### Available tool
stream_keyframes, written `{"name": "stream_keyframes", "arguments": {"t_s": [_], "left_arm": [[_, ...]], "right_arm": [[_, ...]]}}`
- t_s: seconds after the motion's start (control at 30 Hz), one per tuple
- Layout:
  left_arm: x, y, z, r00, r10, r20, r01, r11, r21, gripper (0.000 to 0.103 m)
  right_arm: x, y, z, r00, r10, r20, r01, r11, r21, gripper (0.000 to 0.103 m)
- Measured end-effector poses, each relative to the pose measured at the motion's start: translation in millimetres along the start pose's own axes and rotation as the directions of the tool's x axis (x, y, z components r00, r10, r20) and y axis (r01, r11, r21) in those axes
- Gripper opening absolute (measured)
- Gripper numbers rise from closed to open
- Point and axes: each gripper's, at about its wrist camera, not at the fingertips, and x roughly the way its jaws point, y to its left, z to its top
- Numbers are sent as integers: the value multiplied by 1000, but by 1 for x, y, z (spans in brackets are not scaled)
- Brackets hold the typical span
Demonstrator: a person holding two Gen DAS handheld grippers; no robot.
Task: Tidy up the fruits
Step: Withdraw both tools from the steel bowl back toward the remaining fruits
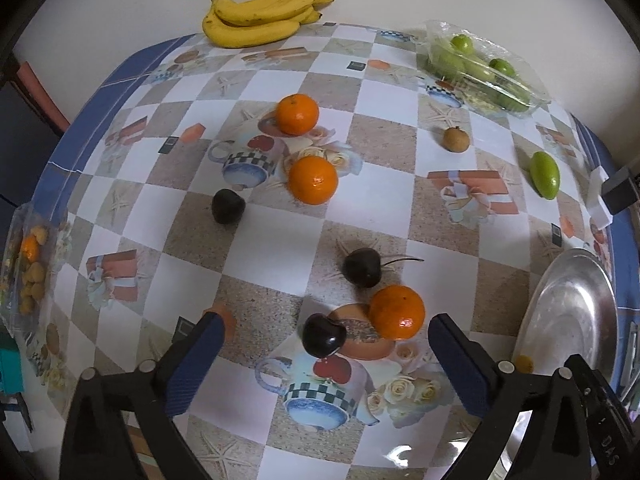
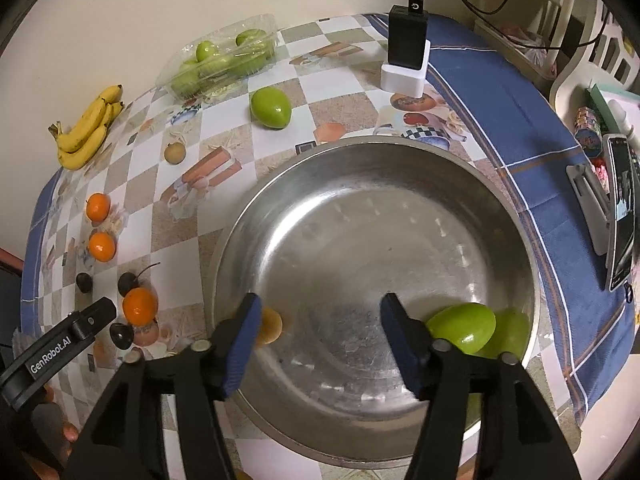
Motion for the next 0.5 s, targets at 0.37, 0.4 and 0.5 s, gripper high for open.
{"name": "stream_keyframes", "arguments": {"t_s": [0.37, 0.4, 0.5], "left_arm": [[-1, 6, 0, 1000, 17, 24, -17, 1000, -8, 103], [-2, 7, 1, 999, 19, 27, -18, 1000, -7, 103], [-3, 9, 1, 999, 22, 34, -22, 1000, -5, 103]], "right_arm": [[-1, 4, 0, 999, -15, 32, 16, 999, -32, 103], [-1, 4, 0, 999, -20, 35, 22, 999, -36, 103], [0, 6, -1, 999, -14, 37, 16, 999, -46, 103]]}}
